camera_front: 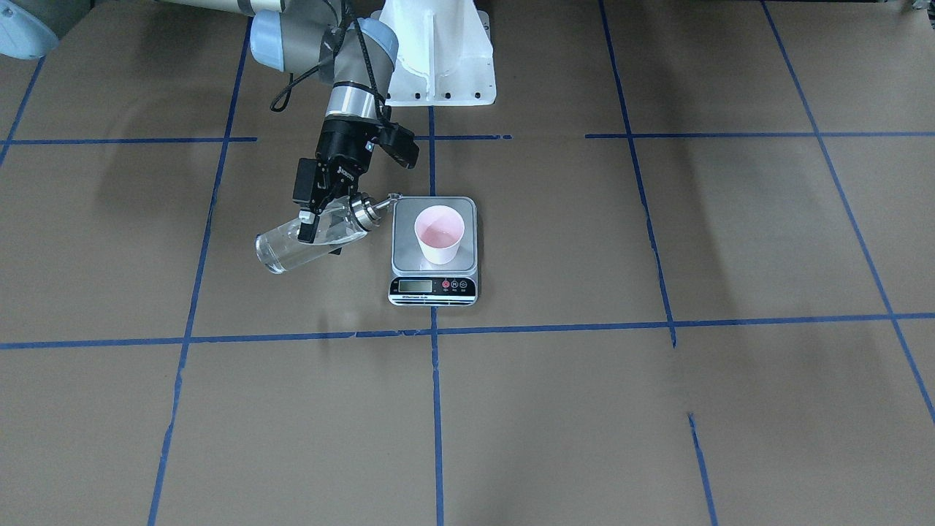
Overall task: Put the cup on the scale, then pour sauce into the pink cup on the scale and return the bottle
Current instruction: 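Carry the bottle over the pink cup and tilt it to pour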
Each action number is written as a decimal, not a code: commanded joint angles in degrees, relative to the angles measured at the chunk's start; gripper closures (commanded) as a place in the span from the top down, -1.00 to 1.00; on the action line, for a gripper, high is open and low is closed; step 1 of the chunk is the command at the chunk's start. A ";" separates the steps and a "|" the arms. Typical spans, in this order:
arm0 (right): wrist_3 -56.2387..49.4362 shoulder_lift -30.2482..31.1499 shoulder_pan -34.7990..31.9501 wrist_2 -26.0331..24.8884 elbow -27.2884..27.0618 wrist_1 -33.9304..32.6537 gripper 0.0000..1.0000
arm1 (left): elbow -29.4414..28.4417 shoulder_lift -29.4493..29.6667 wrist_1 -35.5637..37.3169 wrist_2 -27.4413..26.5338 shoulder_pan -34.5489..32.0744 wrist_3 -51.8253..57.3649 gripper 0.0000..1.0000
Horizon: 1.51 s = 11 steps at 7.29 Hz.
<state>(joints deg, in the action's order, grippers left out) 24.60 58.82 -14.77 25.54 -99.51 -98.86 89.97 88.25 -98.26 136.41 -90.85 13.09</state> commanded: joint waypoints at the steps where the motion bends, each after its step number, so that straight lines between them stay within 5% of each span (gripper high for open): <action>1: -4.81 -0.55 0.09 -2.32 0.72 -5.87 -1.00 | 0.03 -0.01 0.00 0.00 0.06 0.00 1.00; 3: -6.31 -0.55 0.09 -4.00 0.80 -10.12 -1.00 | 0.03 -0.01 0.00 0.00 0.06 0.00 1.00; 11: -14.49 -2.92 0.71 -8.75 2.04 -10.12 -1.00 | 0.03 0.43 -0.09 0.26 0.06 0.00 1.00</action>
